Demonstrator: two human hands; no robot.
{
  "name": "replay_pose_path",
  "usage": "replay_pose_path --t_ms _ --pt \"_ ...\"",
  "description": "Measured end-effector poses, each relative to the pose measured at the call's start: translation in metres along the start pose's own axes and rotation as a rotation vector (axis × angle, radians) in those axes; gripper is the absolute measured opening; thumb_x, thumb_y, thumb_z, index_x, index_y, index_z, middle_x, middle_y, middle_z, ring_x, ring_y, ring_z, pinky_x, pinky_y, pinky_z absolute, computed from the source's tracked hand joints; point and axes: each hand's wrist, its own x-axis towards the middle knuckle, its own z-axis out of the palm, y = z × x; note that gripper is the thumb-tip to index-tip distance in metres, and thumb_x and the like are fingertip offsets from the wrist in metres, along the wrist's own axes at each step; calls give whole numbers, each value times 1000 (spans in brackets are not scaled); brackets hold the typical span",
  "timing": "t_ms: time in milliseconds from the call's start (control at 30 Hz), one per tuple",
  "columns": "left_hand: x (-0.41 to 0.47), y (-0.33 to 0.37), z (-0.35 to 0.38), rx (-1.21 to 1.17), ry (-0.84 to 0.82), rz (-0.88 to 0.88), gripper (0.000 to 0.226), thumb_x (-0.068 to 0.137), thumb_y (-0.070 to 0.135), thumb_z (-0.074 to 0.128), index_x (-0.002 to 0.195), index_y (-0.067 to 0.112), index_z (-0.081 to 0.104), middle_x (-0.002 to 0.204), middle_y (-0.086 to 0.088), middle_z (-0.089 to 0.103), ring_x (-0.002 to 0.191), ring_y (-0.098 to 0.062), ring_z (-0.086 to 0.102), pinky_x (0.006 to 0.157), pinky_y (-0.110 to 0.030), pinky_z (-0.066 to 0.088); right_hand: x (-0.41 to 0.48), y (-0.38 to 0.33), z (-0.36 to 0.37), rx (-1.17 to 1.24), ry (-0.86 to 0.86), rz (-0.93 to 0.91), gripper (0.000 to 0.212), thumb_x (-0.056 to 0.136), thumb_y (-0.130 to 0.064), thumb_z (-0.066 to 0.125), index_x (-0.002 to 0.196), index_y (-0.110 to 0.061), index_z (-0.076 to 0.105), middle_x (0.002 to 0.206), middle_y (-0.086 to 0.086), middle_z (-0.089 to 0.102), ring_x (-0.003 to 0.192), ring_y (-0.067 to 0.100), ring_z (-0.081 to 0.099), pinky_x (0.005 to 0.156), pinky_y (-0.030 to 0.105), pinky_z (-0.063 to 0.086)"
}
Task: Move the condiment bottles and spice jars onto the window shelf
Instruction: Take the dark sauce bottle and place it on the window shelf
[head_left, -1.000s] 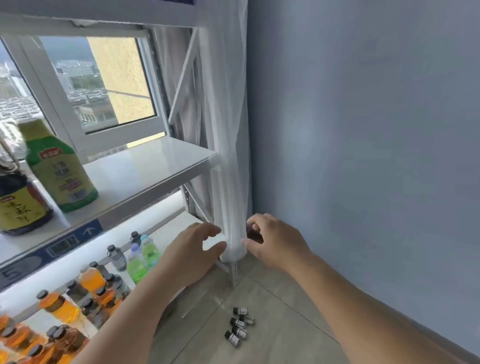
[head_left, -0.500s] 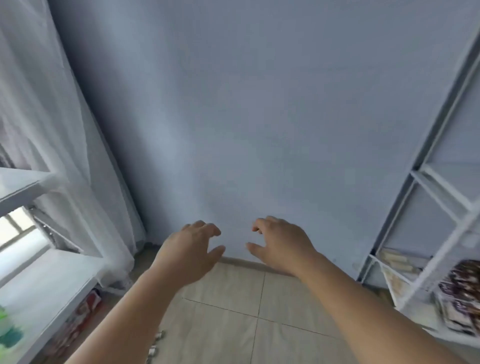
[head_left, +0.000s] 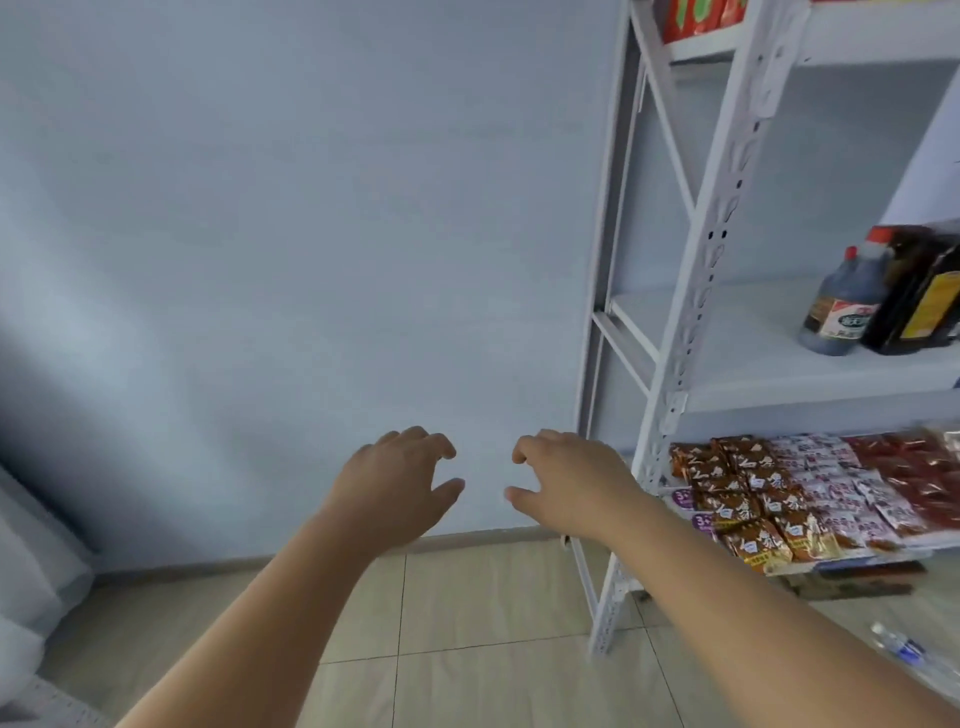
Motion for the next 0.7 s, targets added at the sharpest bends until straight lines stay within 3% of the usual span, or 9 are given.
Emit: replay_pose_path --t_ms 100,433,567,700 --pt "35 21 2 -27 -5 54 41 97 57 51 134 38 54 131 17 59 121 -10 56 97 -32 47 3 33 -13 -28 3 48 53 96 -56 52 139 -27 49 133 -4 58 117 21 58 93 40 49" --pt "134 116 18 -115 -41 234 41 97 57 53 133 39 55 131 16 60 121 -10 57 101 -34 48 -1 152 -30 26 69 243 46 93 -58 55 127 -27 55 123 -4 63 107 20 61 84 36 50" --pt "164 174 28 -118 -68 270 42 97 56 53 134 38 56 133 16 59 123 -10 57 102 -34 49 -18 213 -32 32 67 288 46 93 -55 55 130 -27 54 126 -3 61 110 21 59 86 36 49" --pt "189 246 40 -140 -61 283 42 96 58 54 133 38 57 131 15 60 120 -11 58 100 -35 50 -40 284 -39 31 64 296 44 93 -56 54 127 -28 54 121 -3 61 106 21 59 79 35 46"
